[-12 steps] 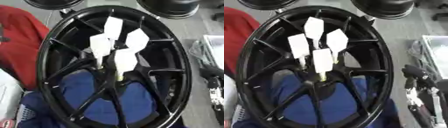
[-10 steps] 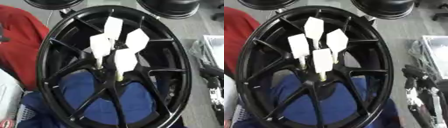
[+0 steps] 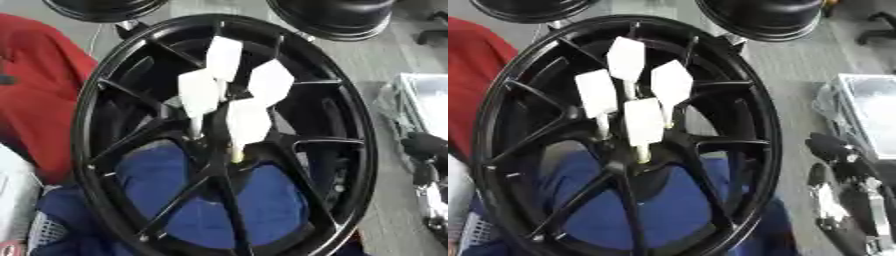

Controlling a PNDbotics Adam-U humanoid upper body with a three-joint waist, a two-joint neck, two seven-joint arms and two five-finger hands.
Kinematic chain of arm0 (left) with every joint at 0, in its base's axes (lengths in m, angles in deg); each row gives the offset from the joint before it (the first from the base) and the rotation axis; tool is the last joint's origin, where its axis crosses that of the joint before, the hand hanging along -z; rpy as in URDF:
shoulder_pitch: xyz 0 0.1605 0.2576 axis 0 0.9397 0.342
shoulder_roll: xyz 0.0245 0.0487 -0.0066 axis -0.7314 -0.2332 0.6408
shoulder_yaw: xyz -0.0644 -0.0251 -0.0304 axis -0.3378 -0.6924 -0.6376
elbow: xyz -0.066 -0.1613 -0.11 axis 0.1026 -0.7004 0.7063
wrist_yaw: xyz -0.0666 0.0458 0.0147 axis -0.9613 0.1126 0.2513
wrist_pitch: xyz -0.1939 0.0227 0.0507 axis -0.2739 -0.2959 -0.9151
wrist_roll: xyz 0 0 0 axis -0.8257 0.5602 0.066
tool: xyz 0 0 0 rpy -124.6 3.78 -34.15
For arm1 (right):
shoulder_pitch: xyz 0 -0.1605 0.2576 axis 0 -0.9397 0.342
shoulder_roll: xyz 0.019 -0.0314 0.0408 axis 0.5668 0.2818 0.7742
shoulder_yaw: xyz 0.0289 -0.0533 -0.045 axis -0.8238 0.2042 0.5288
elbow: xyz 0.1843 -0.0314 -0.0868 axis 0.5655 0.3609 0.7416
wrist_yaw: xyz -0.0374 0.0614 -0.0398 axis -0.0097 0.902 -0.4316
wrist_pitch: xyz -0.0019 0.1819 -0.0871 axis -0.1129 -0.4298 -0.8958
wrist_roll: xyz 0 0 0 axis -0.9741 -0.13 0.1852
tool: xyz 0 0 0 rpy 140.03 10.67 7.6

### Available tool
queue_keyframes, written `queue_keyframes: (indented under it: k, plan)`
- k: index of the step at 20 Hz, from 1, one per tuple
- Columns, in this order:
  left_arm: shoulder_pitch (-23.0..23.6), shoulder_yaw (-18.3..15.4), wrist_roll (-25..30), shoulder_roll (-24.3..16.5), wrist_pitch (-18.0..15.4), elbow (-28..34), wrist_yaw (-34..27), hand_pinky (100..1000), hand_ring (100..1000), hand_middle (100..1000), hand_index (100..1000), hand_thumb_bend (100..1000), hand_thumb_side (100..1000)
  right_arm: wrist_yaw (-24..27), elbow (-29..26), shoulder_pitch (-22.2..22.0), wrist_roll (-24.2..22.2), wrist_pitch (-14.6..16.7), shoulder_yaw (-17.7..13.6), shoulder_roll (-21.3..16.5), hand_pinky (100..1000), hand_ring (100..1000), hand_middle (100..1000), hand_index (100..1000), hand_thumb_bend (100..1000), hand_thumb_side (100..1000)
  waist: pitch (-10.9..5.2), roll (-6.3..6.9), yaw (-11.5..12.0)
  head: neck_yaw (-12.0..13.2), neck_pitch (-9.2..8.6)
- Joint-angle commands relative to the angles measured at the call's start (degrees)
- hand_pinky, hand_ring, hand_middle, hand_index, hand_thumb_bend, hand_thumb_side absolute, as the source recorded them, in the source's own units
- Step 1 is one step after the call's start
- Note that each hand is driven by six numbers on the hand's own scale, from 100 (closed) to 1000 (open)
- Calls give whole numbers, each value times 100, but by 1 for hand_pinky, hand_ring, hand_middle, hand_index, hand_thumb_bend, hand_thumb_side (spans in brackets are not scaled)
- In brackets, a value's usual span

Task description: Pull the pin out of the wheel hub.

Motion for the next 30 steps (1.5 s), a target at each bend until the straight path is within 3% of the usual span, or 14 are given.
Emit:
queue_keyframes:
  k: [1,6,10,18,26,30]
  plan:
    - [-7,6,34,-105,10,124,-33,587,792,594,640,617,505,-204,-84,-113,-30,281,73,-546,852,819,788,773,100,506,-158,10,-12,-20,8]
    - [-2,27,56,-150,18,124,-42,587,793,594,640,619,506,-329,-84,-263,-31,703,78,-1240,852,819,785,776,100,462,-225,-18,-14,-3,45]
    - [4,45,72,-191,23,124,-42,588,794,594,640,619,506,-350,-84,-199,-135,806,72,-1819,851,819,784,778,100,406,-263,-66,3,-40,50]
    - [43,68,95,-251,46,124,-31,587,795,594,640,618,505,167,-84,565,-404,498,-107,-2939,851,816,779,777,100,365,-274,-151,38,-101,58]
    - [48,110,136,-315,57,124,-25,586,795,595,639,617,505,800,-84,1364,-1038,11,-156,-3990,848,818,776,780,100,304,-278,-232,131,-216,77]
    - [39,132,161,-350,61,124,-26,586,795,595,639,617,505,836,-84,1757,-1399,-62,-179,-4302,855,836,792,801,100,268,-278,-304,229,-344,48]
